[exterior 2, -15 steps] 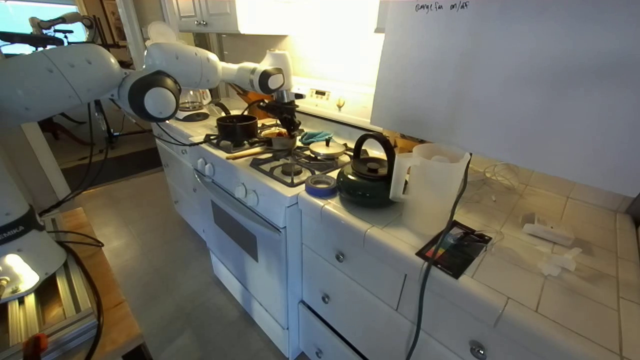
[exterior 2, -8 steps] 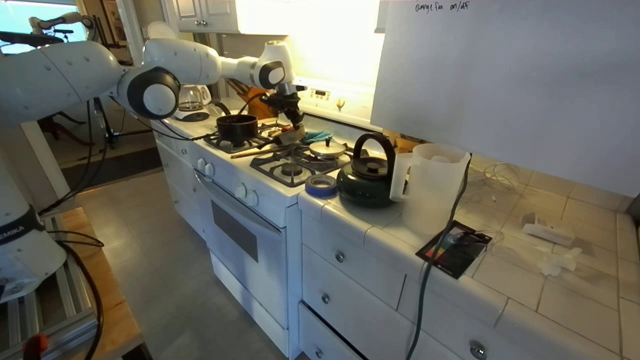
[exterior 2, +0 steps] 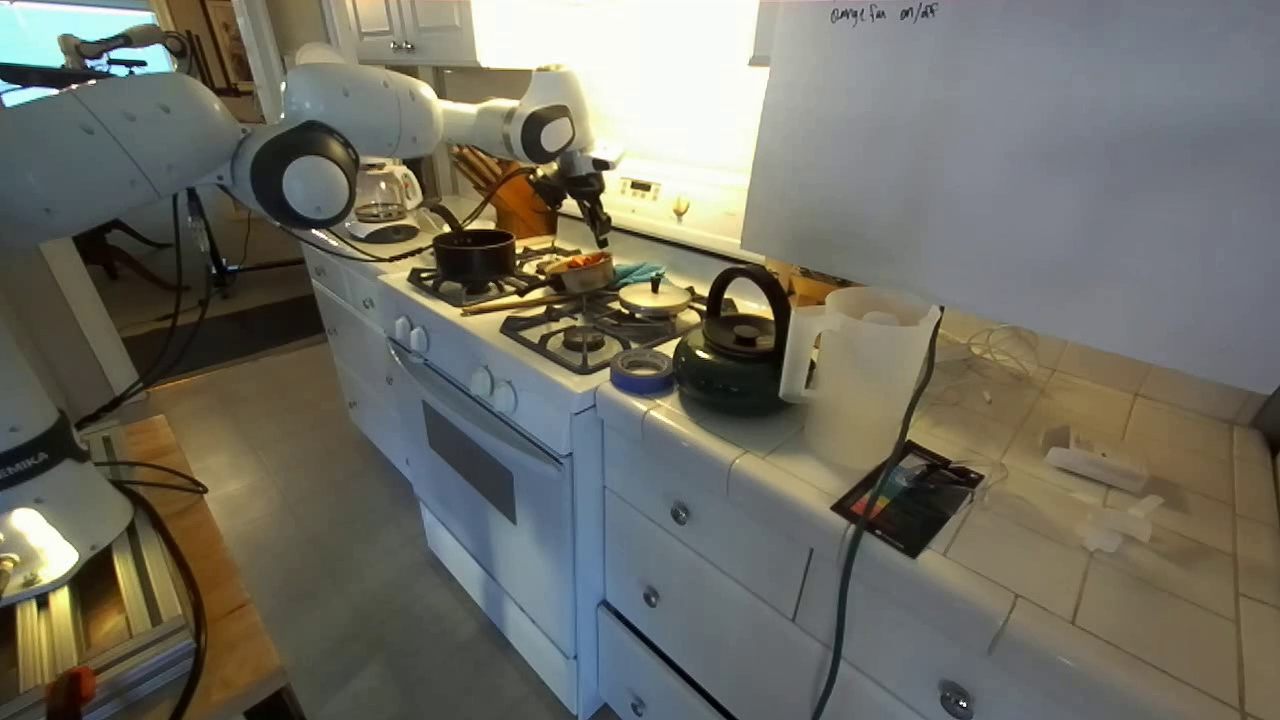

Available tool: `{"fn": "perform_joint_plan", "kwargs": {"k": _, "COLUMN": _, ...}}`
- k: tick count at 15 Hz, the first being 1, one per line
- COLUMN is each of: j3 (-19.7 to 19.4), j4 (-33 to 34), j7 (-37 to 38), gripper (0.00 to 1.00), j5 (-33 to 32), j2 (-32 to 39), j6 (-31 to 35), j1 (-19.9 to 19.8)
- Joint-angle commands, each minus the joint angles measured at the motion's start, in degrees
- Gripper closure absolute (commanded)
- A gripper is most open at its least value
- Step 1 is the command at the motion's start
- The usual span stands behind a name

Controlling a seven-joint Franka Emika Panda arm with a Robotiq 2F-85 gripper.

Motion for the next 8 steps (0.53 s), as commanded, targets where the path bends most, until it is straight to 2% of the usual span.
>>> {"fn": "perform_joint_plan", "kwargs": {"k": 1, "j3": -0.2, "j4": -1.0, "j7": 2.0, "gripper": 0.98, "j5": 1.7, "j2": -0.6, "j6": 0.2, "j1": 0.8}}
{"fn": "perform_joint_plan", "kwargs": {"k": 2, "j3": 0.2, "j4": -1.3, "j7": -0.4, "gripper": 0.68, "j5": 1.6, "j2": -0.9, "j6": -0.8, "j1": 0.7}}
{"fn": "perform_joint_plan", "kwargs": {"k": 4, "j3": -0.1, "j4": -1.7, "j7": -3.5, "gripper": 0.62, "j5": 0.8, "j2": -1.3, "j6": -2.6, "j1": 0.9}}
{"fn": "perform_joint_plan", "kwargs": {"k": 6, "j3": 0.3, "j4": -1.9, "j7": -9.1, "gripper": 0.49, "j5": 0.6, "j2": -1.4, "j6": -4.3, "j1": 0.6}}
{"fn": "perform_joint_plan", "kwargs": {"k": 8, "j3": -0.1, "j4": -1.7, "j7": -11.2, "gripper": 0.34, "j5": 0.3, "j2": -1.2, "j6": -5.3, "j1": 0.4}}
